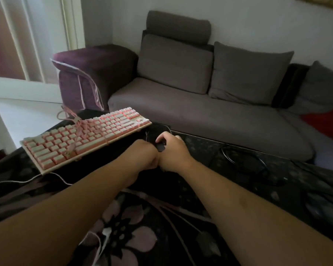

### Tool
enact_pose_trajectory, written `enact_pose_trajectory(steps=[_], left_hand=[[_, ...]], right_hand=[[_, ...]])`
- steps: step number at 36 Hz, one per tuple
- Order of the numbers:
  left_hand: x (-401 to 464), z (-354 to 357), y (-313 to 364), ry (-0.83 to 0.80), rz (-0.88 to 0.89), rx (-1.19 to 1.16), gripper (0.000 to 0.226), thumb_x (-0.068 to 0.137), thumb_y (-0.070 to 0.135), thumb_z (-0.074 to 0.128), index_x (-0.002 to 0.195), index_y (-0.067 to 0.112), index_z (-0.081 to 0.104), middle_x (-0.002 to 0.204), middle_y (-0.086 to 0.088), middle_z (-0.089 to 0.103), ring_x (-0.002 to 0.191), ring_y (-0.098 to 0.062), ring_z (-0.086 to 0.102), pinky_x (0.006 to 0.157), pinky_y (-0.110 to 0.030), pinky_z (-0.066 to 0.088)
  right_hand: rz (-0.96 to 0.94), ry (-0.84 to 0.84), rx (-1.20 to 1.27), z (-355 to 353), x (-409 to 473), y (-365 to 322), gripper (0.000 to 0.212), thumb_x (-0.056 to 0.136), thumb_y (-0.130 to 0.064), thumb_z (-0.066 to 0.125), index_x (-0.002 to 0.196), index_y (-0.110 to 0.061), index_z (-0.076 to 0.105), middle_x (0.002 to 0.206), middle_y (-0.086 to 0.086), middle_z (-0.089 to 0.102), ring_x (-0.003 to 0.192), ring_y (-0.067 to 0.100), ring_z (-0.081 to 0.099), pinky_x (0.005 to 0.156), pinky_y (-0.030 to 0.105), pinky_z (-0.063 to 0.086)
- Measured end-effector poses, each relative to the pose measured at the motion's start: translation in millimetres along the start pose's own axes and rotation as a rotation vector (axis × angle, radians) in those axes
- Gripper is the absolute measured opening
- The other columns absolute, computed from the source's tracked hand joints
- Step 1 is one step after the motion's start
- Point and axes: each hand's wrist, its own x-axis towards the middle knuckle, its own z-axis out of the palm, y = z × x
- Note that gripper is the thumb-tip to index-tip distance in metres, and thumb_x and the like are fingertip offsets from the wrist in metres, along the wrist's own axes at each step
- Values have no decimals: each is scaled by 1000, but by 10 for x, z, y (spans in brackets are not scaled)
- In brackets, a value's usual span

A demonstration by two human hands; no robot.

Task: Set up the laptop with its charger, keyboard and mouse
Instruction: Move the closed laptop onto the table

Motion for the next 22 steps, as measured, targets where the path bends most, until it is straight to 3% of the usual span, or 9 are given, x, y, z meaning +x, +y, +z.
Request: enact_pose_trajectory(steps=[2, 4, 6, 8, 10, 13, 16, 19, 22], left_hand=[[-115, 198, 60, -66, 5, -89, 32, 81, -16, 59, 107, -4, 73, 106, -18, 67, 95, -29, 69, 77, -33, 62], [-299, 501, 161, -142, -18, -195, 44, 83, -20, 50, 114, 2, 71, 113, -16, 71, 106, -28, 70, 93, -44, 62], [-516, 817, 273, -221, 0, -207, 47, 84, -19, 49, 118, 7, 69, 112, -15, 73, 108, -27, 71, 95, -46, 62], [-740, 1170, 390, -309, 46, -147, 41, 89, -14, 52, 119, 10, 67, 110, -10, 74, 104, -23, 73, 95, -43, 62], [-952, 1545, 500, -392, 112, -49, 36, 92, -9, 54, 117, 13, 67, 110, -7, 74, 102, -21, 74, 94, -41, 62], [-1229, 2099, 631, -476, 220, 98, 26, 93, -1, 58, 104, 18, 71, 105, -6, 76, 100, -23, 75, 92, -42, 62], [-1437, 2526, 691, -504, 338, 288, 21, 90, 11, 65, 96, 30, 72, 105, 6, 74, 104, -13, 70, 99, -40, 57], [-1608, 2757, 691, -532, 381, 372, 19, 93, 15, 64, 102, 30, 72, 110, 8, 72, 115, -11, 64, 103, -34, 54], [-1741, 2793, 683, -547, 403, 427, 21, 97, 15, 59, 108, 29, 71, 113, 7, 70, 107, -9, 65, 92, -27, 55]], right_hand=[[-5, 27, 57, -200, -289, 186, 40, 75, -25, 84, 107, -32, 61, 122, 6, 59, 90, 11, 62, 65, 21, 48], [29, 83, 93, -524, -682, 376, 48, 68, -29, 89, 108, -32, 63, 118, 2, 63, 86, 7, 65, 61, 18, 51], [61, 110, 106, -870, -1106, 546, 50, 69, -25, 92, 111, -29, 64, 115, -1, 64, 82, 12, 70, 58, 20, 57], [86, 123, 66, -1230, -1555, 754, 51, 70, -21, 90, 112, -33, 62, 115, -3, 63, 87, 18, 70, 65, 25, 60], [134, 150, -17, -1563, -1982, 1018, 54, 67, -21, 87, 110, -40, 61, 116, -6, 60, 96, 13, 65, 75, 28, 58], [226, 189, -121, -1994, -2625, 1467, 56, 66, -19, 86, 111, -40, 60, 115, -10, 57, 96, 7, 61, 74, 18, 48], [323, 182, -230, -2246, -3233, 1925, 60, 67, -19, 85, 115, -42, 57, 119, -13, 51, 106, 6, 57, 79, 7, 39], [430, 96, -334, -2258, -3726, 2284, 59, 76, -22, 81, 119, -47, 49, 122, -14, 43, 111, 11, 57, 87, 16, 45], [484, 51, -544, -2160, -4014, 2452, 60, 88, -41, 74, 140, -43, 45, 146, -6, 36, 137, 21, 43, 111, 32, 43]])
